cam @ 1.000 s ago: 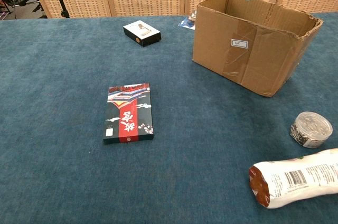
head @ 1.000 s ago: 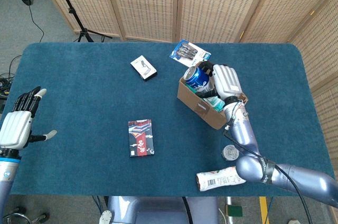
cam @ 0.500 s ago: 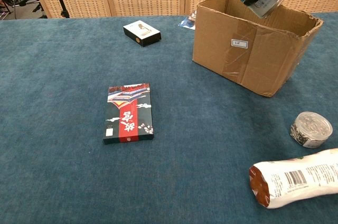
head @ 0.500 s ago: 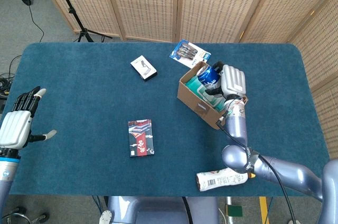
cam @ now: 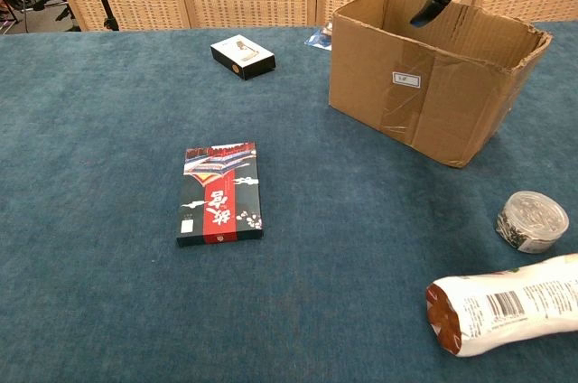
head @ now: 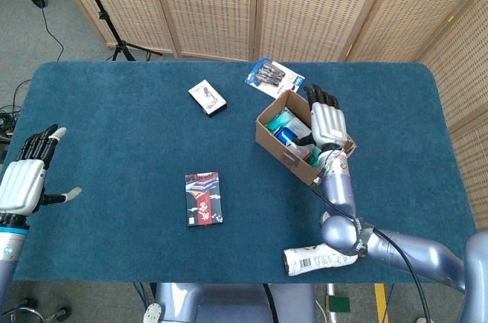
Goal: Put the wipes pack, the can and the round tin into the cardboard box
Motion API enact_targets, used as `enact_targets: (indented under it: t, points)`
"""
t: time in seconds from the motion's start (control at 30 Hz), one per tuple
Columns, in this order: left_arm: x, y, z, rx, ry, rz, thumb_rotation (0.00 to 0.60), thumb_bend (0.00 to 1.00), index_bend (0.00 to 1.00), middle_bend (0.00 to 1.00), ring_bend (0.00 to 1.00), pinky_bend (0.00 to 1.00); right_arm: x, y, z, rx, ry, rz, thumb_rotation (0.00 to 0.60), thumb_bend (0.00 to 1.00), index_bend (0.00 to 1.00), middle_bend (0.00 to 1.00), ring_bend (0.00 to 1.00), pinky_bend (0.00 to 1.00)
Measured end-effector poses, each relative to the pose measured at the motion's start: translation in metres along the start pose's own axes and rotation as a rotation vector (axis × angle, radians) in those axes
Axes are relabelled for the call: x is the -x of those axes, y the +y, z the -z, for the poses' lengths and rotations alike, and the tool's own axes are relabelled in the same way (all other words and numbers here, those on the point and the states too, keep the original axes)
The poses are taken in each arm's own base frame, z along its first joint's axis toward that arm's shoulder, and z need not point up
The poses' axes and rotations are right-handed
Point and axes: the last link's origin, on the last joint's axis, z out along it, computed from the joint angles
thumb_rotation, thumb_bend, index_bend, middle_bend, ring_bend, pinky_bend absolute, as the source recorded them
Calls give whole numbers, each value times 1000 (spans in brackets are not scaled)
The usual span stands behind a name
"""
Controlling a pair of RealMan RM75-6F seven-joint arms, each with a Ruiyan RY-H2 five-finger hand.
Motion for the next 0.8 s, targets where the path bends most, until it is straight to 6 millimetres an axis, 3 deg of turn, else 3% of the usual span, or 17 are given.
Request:
enact_targets:
  t: [0.23, 0.43, 0.6, 0.8]
  points:
    - [0, 0, 0, 4, -3, 7, 600, 0, 0, 0, 0, 0, -16, -8, 14, -100, 34, -34, 600, 153, 0, 0, 0, 14]
    - [1, 2, 0, 10, -7, 2, 600, 0, 0, 0, 0, 0, -30, -13, 43, -321, 60, 19, 600, 133, 6, 15, 0, 14]
    - [2, 4, 1, 15, -7, -2, 600, 0, 0, 0, 0, 0, -30, -8, 77, -560, 49, 145, 600, 135, 130, 147, 48, 31]
    - [4, 5, 0, 14, -11, -9, 600, 0, 0, 0, 0, 0, -13, 15, 116, -809, -28, 330, 600, 156, 265, 255, 151, 85]
